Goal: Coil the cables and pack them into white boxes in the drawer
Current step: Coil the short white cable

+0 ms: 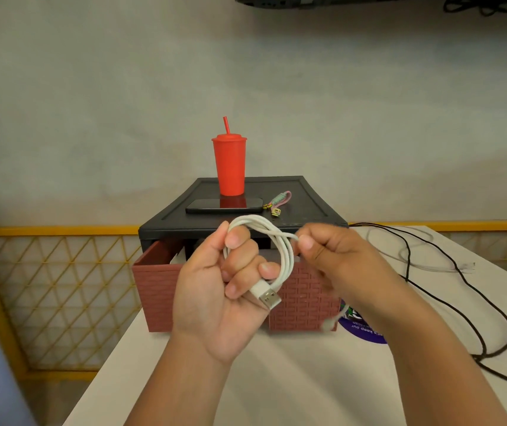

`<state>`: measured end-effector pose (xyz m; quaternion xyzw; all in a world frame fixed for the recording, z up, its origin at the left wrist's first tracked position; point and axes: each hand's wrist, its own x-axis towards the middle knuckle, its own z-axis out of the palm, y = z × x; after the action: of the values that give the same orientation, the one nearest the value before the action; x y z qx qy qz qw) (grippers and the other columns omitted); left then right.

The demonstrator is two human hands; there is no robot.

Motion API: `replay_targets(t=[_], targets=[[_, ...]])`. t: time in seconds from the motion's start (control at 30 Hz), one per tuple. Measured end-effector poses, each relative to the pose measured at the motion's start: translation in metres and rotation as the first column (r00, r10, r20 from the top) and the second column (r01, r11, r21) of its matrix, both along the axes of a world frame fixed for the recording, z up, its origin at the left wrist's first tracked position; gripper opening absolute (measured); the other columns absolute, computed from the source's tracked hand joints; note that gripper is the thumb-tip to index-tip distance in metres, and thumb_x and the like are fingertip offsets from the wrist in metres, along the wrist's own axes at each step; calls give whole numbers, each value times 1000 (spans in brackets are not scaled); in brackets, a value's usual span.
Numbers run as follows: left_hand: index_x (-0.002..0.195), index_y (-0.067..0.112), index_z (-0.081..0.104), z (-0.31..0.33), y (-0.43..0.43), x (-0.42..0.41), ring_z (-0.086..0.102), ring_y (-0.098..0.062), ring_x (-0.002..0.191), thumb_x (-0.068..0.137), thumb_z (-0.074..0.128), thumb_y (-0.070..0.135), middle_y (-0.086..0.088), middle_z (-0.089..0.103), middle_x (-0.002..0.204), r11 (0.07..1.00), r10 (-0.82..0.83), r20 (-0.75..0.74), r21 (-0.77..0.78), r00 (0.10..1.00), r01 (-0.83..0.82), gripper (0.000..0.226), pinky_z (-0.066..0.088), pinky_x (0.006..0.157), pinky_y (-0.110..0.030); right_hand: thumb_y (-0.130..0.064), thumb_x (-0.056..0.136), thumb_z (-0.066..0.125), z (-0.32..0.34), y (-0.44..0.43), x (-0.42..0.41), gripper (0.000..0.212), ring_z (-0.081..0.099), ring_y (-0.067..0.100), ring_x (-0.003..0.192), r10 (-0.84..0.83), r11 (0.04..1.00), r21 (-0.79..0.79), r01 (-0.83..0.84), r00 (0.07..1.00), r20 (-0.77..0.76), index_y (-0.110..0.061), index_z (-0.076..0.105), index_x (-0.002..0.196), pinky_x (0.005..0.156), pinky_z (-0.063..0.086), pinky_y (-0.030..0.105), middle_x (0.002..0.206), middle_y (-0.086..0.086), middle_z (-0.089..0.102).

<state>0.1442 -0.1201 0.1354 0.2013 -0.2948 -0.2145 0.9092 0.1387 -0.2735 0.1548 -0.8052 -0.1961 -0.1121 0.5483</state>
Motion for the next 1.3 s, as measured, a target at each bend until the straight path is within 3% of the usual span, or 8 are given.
replay_targets(t=[0.1,0.23,0.6,0.7,0.77,0.83,1.1,1.3], targets=[[86,3,56,-5,5,5,34,-16,51,101,32,25,-3,35,59,1000,15,44,3,999,-16,36,41,86,-28,-21,97,44,-1,6,-1,32,39,3,48,52,998,-22,-54,996,-69,-14,59,70,49,38,13,54,-7,43],[85,5,56,-8,7,10,54,-16,60,101,33,26,-6,53,66,1000,14,57,-16,998,-13,36,43,92,-28,-26,94,48,-2,10,1,26,42,3,60,11,993,-116,-4,998,58,-12,64,80,60,37,16,71,4,52],[85,3,57,-8,11,15,53,-18,57,102,30,26,-7,53,67,996,-60,73,-67,996,65,39,47,85,-30,-20,94,51,-26,13,23,21,60,12,74,-266,883,-397,251,964,18,-20,60,75,60,44,20,80,-1,63],[87,2,56,-7,15,15,46,-19,56,102,30,25,-9,53,69,994,-78,88,-70,993,84,39,46,86,-32,-13,94,51,-29,13,27,19,65,7,65,-240,969,5,245,951,-195,-12,68,86,61,54,18,74,4,68],[87,2,56,-8,16,15,42,-18,55,102,30,25,-9,52,69,994,-78,78,-72,994,84,38,45,86,-32,-9,94,51,-23,10,22,20,64,4,58,-64,896,396,199,942,-330,-9,68,84,57,53,13,68,5,66],[85,3,56,-9,16,16,49,-19,56,102,30,26,-7,52,67,996,-62,67,-59,996,66,38,46,85,-30,-7,93,50,-17,6,18,22,64,5,56,68,797,582,161,934,-352,-8,67,80,54,52,13,61,2,65],[85,2,56,-8,10,13,34,-13,55,102,30,26,-8,53,67,993,-99,29,-57,995,101,39,45,85,-28,-5,90,50,-8,15,10,16,57,4,46,288,715,700,-6,914,-287,0,65,92,46,49,13,54,1,61],[77,7,58,-4,11,9,37,-10,48,99,32,31,-2,49,59,997,-47,8,-62,999,47,42,50,76,-26,-6,88,54,-9,23,7,15,55,3,47,235,752,659,0,935,-268,-7,68,85,46,48,14,57,0,63]])
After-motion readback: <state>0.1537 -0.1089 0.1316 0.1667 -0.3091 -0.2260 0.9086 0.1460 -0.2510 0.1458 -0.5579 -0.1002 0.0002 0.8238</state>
